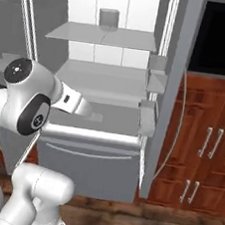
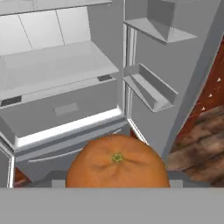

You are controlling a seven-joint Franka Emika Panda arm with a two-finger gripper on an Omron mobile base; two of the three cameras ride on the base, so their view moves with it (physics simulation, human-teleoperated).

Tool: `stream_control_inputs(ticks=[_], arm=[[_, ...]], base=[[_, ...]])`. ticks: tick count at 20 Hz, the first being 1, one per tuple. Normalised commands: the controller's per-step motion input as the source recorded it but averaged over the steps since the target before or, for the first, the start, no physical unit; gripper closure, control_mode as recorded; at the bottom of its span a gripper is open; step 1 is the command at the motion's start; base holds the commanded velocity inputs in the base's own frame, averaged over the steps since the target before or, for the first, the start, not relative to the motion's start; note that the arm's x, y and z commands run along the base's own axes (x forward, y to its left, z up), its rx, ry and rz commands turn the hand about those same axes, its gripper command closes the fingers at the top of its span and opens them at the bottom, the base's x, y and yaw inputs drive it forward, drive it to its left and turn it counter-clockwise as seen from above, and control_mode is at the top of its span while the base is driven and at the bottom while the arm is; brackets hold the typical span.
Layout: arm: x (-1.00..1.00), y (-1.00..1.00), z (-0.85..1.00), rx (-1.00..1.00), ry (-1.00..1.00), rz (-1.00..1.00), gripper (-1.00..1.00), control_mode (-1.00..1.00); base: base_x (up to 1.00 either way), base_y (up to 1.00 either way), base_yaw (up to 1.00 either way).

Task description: Pick the two tangerines from the fridge and place them on the plate next to the blender to make a fruit smoothie.

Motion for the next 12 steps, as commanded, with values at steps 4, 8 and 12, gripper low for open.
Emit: stream_control_inputs(ticks=[4,8,12], arm=[[0.0,0.0,0.0,0.0,0.0,0.0,1.0,1.0],[0.0,0.0,0.0,0.0,0.0,0.0,1.0,1.0],[0.0,0.0,0.0,0.0,0.0,0.0,1.0,1.0]], base=[[-0.39,0.0,-0.89],[-0.05,0.0,-0.92],[0.49,0.0,-0.7]])
